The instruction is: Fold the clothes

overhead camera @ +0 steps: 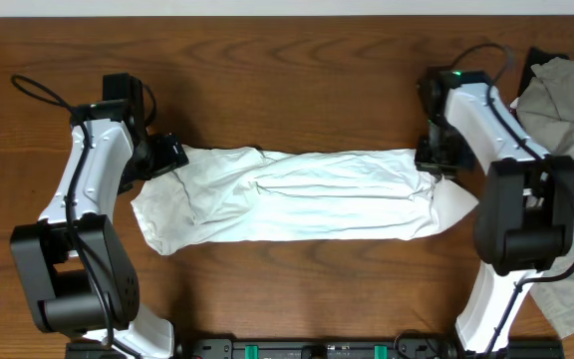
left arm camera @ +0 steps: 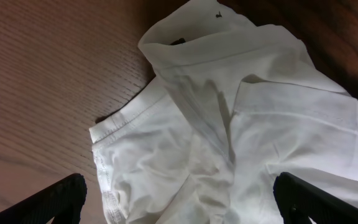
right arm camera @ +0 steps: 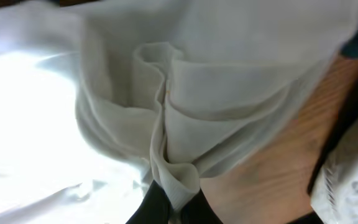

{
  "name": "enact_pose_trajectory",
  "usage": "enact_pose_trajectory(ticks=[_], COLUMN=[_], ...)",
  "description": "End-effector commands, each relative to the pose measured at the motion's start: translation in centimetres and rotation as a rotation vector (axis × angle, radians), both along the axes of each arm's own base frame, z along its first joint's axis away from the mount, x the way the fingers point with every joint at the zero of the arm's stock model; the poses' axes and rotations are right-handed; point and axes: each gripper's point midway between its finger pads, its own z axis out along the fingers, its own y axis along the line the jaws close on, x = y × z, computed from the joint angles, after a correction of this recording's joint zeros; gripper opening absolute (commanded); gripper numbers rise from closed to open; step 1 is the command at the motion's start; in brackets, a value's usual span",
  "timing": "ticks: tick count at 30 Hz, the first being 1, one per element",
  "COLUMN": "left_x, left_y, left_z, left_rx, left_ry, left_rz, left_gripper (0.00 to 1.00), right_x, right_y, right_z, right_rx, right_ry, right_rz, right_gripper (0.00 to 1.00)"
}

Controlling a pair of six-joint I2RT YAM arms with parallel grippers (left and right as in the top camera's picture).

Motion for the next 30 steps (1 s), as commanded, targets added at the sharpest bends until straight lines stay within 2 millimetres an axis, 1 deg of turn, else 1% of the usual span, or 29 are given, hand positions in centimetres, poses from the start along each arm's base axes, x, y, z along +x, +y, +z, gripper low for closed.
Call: enact_pose_trajectory(ticks=[1,10,16,20,24,30], left_x=[-0.3,-0.3,-0.3,-0.3,-0.3,-0.3], left_y=[0.5,0.5,0.5,0.5,0.5,0.5], left_z=[-0.3,-0.3,-0.3,-0.3,-0.3,-0.3], left_rx=[0.019,0.019,0.019,0.019,0.019,0.019], left_ry=[0.017,0.017,0.017,0.017,0.017,0.017], left_rz=[-0.006,-0.006,-0.006,-0.006,-0.006,-0.006], left_gripper=[0.98,0.98,0.98,0.98,0.98,0.98], right_x=[0.8,-0.1,-0.8,-1.4,-2.2,-2.5], right_y=[1.8,8.0,11.4,13.3,15.3,16.5], right_z=[0.9,1.1,1.0,0.9,0.7,0.6], right_rx=[-0.044,-0.052,-0.045,-0.029,0.024,0.022], right_ry=[-0.035,-0.052,-0.075,-0.08,-0.072,-0.092], right_rz=[0.027,0.16,0.211,0.243,0.261,0.252], right_gripper=[0.01,0.01,0.01,0.01,0.01,0.01])
